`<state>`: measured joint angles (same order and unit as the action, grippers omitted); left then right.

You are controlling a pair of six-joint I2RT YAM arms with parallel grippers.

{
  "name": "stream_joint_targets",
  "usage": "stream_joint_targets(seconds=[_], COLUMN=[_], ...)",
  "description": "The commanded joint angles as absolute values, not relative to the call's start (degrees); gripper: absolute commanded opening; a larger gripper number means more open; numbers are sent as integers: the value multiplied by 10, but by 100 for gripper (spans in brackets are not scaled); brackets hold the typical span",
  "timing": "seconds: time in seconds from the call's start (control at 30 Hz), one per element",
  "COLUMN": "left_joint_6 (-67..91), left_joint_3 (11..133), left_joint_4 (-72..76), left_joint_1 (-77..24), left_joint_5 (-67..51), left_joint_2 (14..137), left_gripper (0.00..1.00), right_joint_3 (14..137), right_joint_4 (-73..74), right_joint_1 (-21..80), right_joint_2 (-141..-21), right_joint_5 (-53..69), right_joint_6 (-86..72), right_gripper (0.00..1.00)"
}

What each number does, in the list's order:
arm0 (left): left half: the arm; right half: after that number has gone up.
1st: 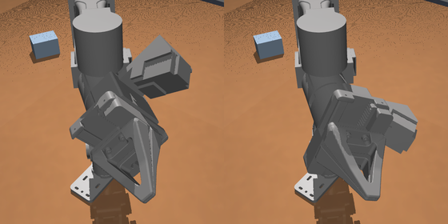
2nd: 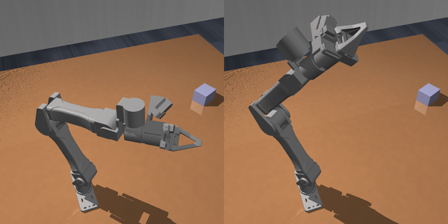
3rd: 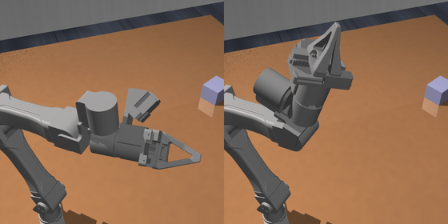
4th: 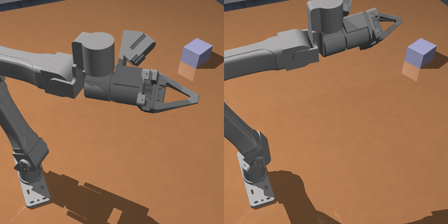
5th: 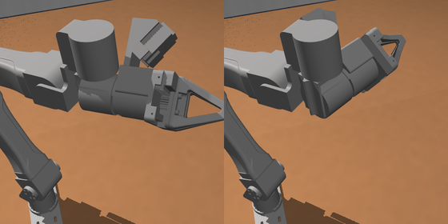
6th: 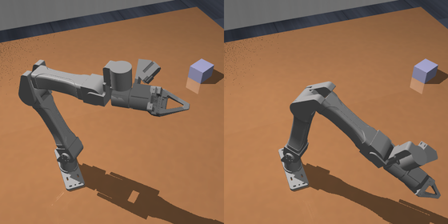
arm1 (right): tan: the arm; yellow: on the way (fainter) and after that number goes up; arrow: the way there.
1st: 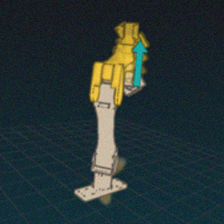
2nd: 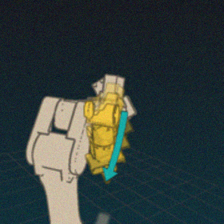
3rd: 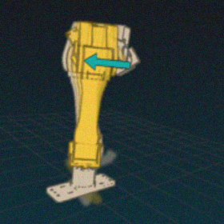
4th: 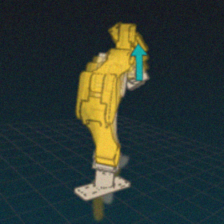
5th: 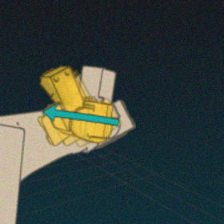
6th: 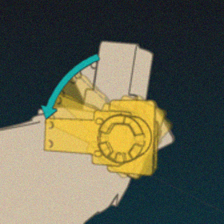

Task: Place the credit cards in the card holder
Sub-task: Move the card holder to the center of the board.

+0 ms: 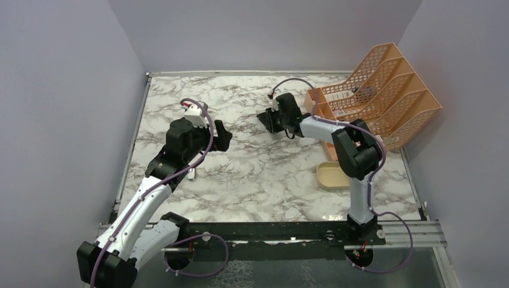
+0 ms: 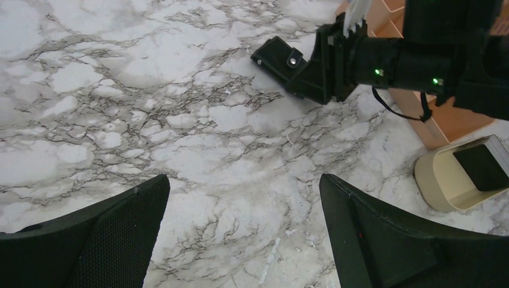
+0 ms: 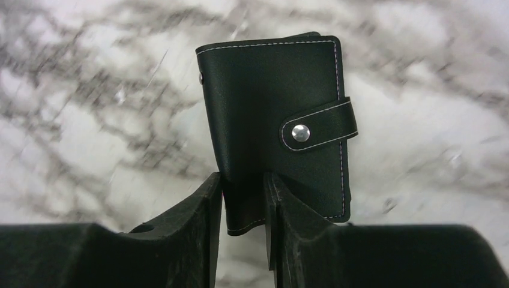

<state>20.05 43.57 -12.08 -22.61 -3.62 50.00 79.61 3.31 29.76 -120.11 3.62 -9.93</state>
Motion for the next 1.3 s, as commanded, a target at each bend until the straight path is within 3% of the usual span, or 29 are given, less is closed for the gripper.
stream_joint_targets(seconds=[0.0, 0.33, 0.67, 1.0, 1.27], left_joint_6=[226, 260, 213, 200, 199], left_joint_3=[443, 441, 406, 410, 411], left_joint_4=[-131, -146, -104, -120, -123], left_joint_1=[-227, -227, -227, -228, -236], left_joint_5=[15, 83, 70, 87, 87], left_joint_2=[510, 513, 430, 406, 407], left_gripper=[99, 99, 98, 98, 98], right_joint_3=[698, 595, 623, 673, 671], right_joint_4=[99, 136, 193, 213, 193], right_joint_1=[332, 409, 418, 418, 419], right_joint_2=[-1156, -1057, -956, -997, -1012], right_joint_5=[43, 49, 56, -42, -6], right_joint_6=[-167, -311, -283, -134, -113], right_gripper=[27, 26, 46, 36, 36])
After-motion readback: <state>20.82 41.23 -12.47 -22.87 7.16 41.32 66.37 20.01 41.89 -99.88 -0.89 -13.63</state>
